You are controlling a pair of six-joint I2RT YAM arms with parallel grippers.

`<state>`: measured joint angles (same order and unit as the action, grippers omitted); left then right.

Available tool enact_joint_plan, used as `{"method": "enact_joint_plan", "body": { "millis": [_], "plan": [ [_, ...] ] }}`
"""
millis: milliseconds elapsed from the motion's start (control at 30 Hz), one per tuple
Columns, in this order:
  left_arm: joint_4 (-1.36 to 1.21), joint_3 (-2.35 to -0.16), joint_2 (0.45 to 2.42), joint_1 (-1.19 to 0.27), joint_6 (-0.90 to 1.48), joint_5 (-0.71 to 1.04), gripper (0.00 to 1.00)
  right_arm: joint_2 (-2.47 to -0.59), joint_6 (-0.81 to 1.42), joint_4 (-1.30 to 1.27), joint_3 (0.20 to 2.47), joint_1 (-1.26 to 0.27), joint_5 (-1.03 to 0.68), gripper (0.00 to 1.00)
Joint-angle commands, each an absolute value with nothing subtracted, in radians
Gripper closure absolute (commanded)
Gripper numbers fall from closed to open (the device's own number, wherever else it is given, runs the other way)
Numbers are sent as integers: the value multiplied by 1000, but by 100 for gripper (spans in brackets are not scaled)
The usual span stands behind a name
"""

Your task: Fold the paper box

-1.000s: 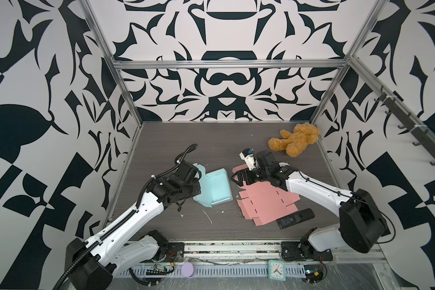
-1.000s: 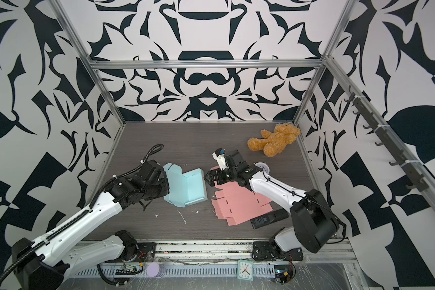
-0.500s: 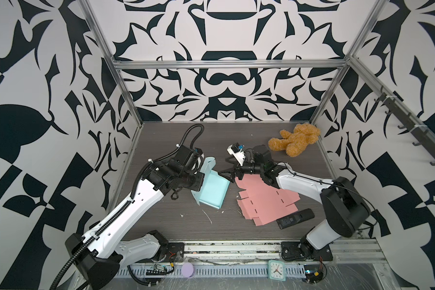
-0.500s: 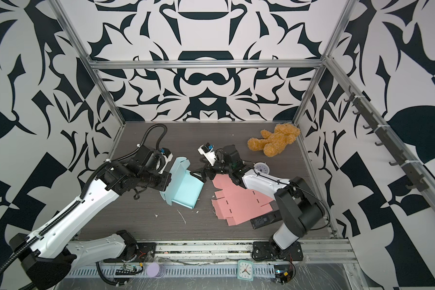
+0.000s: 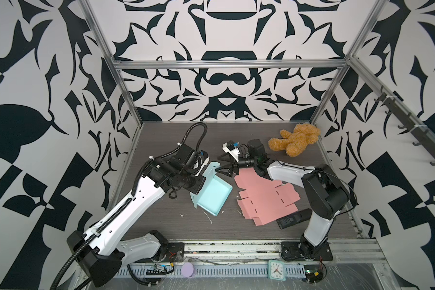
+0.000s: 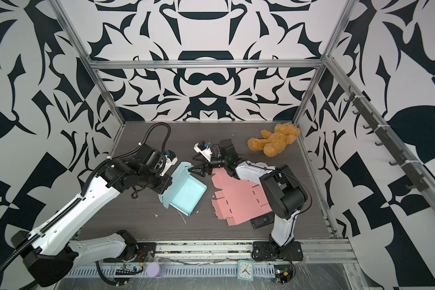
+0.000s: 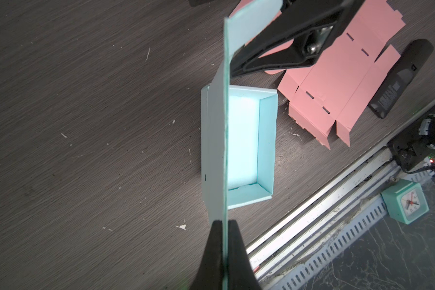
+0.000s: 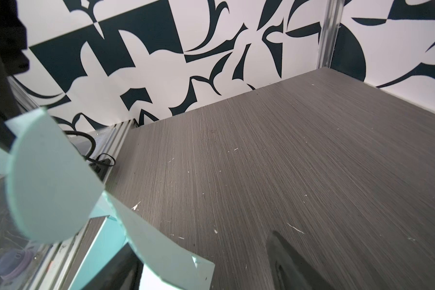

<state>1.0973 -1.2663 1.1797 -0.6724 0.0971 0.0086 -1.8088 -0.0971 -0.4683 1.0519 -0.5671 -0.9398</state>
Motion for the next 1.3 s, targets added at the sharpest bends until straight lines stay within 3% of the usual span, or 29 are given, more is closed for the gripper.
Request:
{"method": "enact_joint_plan", "body": {
  "millis": [0,367,967,1267],
  "plan": [
    [1140,-1293,1184,-667,74,22,94,-1771,-163,-445,1081,-585,-953,32],
    [1137,-1280,1195,-667,64,0,94,-1704,-251,-366,1057,-614,-893,58],
    [1121,-1252,1203,-667,57,-56,94,-1683,-350,-261,1059,-631,-838,81],
    [1088,-1238,1224,-667,66,-106,85,-1670,-380,-241,1035,-635,-801,94]
  ]
}}
